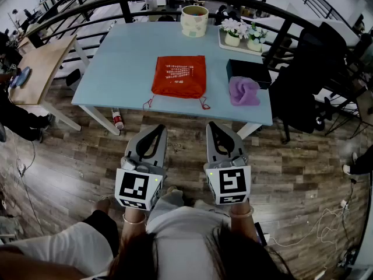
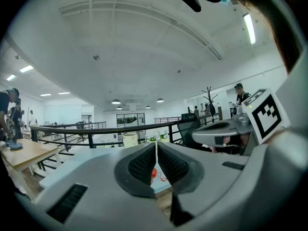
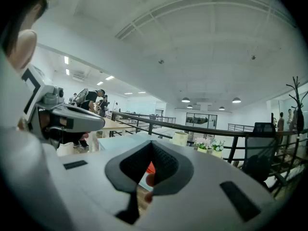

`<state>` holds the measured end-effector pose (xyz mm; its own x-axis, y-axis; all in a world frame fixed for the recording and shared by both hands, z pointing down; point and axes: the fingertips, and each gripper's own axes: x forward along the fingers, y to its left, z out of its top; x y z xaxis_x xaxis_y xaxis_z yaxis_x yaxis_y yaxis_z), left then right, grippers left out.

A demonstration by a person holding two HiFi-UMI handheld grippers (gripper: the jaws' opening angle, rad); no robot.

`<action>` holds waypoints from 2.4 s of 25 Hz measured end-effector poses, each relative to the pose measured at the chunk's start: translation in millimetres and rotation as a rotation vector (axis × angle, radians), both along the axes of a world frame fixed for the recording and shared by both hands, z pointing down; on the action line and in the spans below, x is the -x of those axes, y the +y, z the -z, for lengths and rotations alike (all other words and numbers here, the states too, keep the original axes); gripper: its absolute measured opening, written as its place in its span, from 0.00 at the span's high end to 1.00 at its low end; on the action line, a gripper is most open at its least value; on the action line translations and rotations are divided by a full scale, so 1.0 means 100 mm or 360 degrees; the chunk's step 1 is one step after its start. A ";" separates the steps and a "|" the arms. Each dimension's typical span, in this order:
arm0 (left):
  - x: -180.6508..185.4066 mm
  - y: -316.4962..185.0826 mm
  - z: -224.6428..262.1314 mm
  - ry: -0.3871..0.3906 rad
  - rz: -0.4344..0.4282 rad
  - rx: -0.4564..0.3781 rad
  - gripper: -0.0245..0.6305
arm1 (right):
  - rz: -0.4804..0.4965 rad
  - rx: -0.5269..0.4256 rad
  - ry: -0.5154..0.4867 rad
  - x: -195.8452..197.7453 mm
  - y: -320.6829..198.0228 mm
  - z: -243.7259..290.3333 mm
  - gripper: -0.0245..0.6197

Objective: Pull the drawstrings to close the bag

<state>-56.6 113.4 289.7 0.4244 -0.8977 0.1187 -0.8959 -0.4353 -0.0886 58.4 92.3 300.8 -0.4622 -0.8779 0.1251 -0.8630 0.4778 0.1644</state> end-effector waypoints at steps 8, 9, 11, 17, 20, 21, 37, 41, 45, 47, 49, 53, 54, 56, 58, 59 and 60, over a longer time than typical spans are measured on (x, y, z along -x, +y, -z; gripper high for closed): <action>0.28 -0.09 -0.02 0.0015 0.0004 0.0002 0.93 | -0.0023 -0.0001 -0.0092 0.17 -0.10 0.06 0.92; 0.32 -0.10 -0.03 0.0021 0.0000 -0.0001 0.93 | -0.0025 0.0004 -0.0108 0.20 -0.13 0.07 0.92; 0.40 -0.14 -0.04 0.0032 -0.0009 -0.0005 0.93 | -0.0029 0.0016 -0.0138 0.25 -0.17 0.07 0.92; 0.65 -0.26 -0.07 0.0035 -0.0032 -0.0010 0.92 | -0.0066 0.0002 -0.0126 0.45 -0.29 0.07 0.92; 0.78 -0.31 -0.10 0.0050 -0.0034 -0.0001 0.92 | -0.0084 0.0002 -0.0096 0.56 -0.33 0.03 0.92; 0.83 -0.33 -0.12 0.0053 -0.0028 0.0005 0.92 | -0.0088 0.0007 -0.0093 0.59 -0.34 0.01 0.92; 0.88 -0.99 -0.42 0.0050 -0.0021 0.0093 0.92 | -0.0203 0.0015 0.0020 0.38 -0.94 -0.26 0.92; 0.84 -1.28 -0.49 0.0037 -0.0022 0.0120 0.92 | -0.0181 0.0054 0.0023 0.34 -1.23 -0.34 0.92; 0.80 -1.59 -0.61 0.0028 -0.0019 0.0179 0.92 | -0.0148 0.0101 0.0041 0.31 -1.52 -0.45 0.92; 0.78 -1.73 -0.65 0.0025 -0.0012 0.0199 0.92 | -0.0140 0.0121 0.0070 0.29 -1.66 -0.52 0.92; 0.77 -1.87 -0.70 0.0023 -0.0007 0.0206 0.92 | -0.0126 0.0134 0.0108 0.28 -1.79 -0.58 0.92; 0.73 -2.10 -0.83 0.0009 -0.0005 0.0252 0.92 | -0.0097 0.0189 0.0132 0.24 -1.98 -0.75 0.92; 0.72 -2.14 -0.86 0.0003 -0.0005 0.0265 0.92 | -0.0091 0.0206 0.0135 0.23 -2.02 -0.79 0.92; 0.71 -2.23 -0.92 -0.0005 -0.0005 0.0289 0.92 | -0.0076 0.0235 0.0144 0.21 -2.10 -0.87 0.92; 0.70 -2.31 -0.98 -0.0018 -0.0007 0.0313 0.92 | -0.0061 0.0261 0.0152 0.20 -2.18 -0.95 0.92; 0.70 -2.35 -1.02 -0.0027 -0.0007 0.0325 0.92 | -0.0054 0.0274 0.0155 0.18 -2.22 -0.99 0.92; 0.70 -2.39 -1.05 -0.0036 -0.0005 0.0338 0.92 | -0.0048 0.0287 0.0158 0.17 -2.25 -1.03 0.92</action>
